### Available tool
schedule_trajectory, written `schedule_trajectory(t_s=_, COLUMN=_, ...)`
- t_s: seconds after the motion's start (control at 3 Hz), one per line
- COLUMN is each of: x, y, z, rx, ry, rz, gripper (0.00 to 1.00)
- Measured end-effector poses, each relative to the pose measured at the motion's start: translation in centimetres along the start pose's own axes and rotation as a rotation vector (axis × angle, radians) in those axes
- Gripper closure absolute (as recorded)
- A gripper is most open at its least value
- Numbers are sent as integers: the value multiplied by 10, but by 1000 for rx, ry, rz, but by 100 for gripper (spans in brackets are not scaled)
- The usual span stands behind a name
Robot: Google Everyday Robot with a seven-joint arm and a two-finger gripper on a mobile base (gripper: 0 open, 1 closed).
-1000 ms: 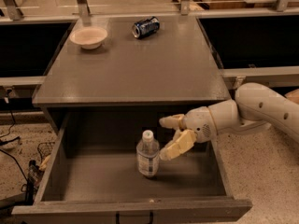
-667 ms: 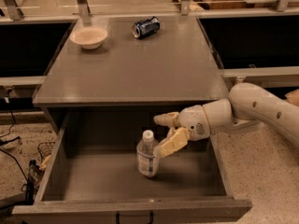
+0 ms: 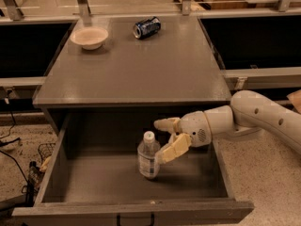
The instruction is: Pick blue plastic bottle from top drawer and place on counter
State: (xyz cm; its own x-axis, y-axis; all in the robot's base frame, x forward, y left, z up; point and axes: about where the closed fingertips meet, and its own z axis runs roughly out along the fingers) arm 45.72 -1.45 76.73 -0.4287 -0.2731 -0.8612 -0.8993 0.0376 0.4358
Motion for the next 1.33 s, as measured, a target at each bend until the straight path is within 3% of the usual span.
schedule_trajectory(t_s=0.33, x=0, y=0, z=0, rx=0, ry=0, rz=0, gripper=0)
schedule_trajectory(t_s=1.0, x=5, y=-18, z=11, rx=123, ry=33, rz=-2, gripper=0)
schedule_trajectory(t_s=1.33, x=5, y=-18, z=11, rx=123, ry=33, rz=-2, gripper=0)
